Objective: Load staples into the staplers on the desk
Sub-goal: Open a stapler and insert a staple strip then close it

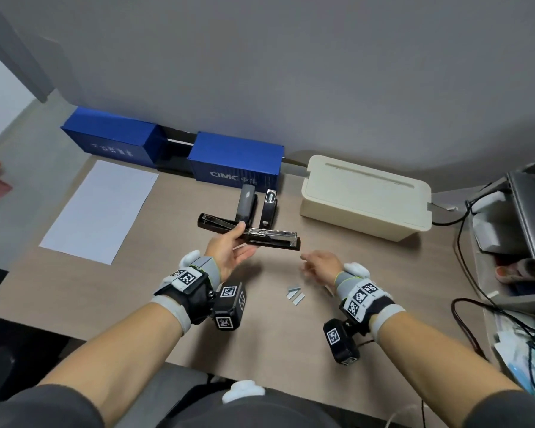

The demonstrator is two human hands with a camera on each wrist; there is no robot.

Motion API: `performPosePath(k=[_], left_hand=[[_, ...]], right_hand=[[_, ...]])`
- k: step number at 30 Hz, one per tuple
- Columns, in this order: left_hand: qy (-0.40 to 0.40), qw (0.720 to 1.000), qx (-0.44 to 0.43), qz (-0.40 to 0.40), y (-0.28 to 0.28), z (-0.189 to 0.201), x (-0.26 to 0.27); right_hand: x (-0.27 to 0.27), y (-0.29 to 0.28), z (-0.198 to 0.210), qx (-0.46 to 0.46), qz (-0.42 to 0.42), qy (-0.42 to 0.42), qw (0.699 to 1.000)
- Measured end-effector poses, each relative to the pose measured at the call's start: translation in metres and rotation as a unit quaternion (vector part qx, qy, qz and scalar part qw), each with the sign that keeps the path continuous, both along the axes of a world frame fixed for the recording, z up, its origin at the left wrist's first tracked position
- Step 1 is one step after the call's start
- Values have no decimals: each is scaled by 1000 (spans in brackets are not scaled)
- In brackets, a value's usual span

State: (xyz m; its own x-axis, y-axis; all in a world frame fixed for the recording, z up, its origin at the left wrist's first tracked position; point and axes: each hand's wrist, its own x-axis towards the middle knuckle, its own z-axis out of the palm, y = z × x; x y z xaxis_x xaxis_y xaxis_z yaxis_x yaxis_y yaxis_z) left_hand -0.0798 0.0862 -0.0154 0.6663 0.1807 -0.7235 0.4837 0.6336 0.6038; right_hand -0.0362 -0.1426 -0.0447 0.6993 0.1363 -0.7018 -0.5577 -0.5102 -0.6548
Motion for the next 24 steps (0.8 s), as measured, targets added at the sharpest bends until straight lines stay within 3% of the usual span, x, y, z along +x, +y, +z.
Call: performPosePath(k=[4,8,17,24], left_hand=[[22,1000,16,8,8,-10,-19],[35,999,22,17,13,-18,-34],[46,998,28,17,17,-23,-41],[27,999,31,-7,9,-11,-20]], right_hand=[[-13,-4,-39,-160,209,-36,964],[-20,4,-37,-246,266,-55,930],[-17,1,-33,-236,195,-56,950],[-1,-17,16,-90,86,-132,983]])
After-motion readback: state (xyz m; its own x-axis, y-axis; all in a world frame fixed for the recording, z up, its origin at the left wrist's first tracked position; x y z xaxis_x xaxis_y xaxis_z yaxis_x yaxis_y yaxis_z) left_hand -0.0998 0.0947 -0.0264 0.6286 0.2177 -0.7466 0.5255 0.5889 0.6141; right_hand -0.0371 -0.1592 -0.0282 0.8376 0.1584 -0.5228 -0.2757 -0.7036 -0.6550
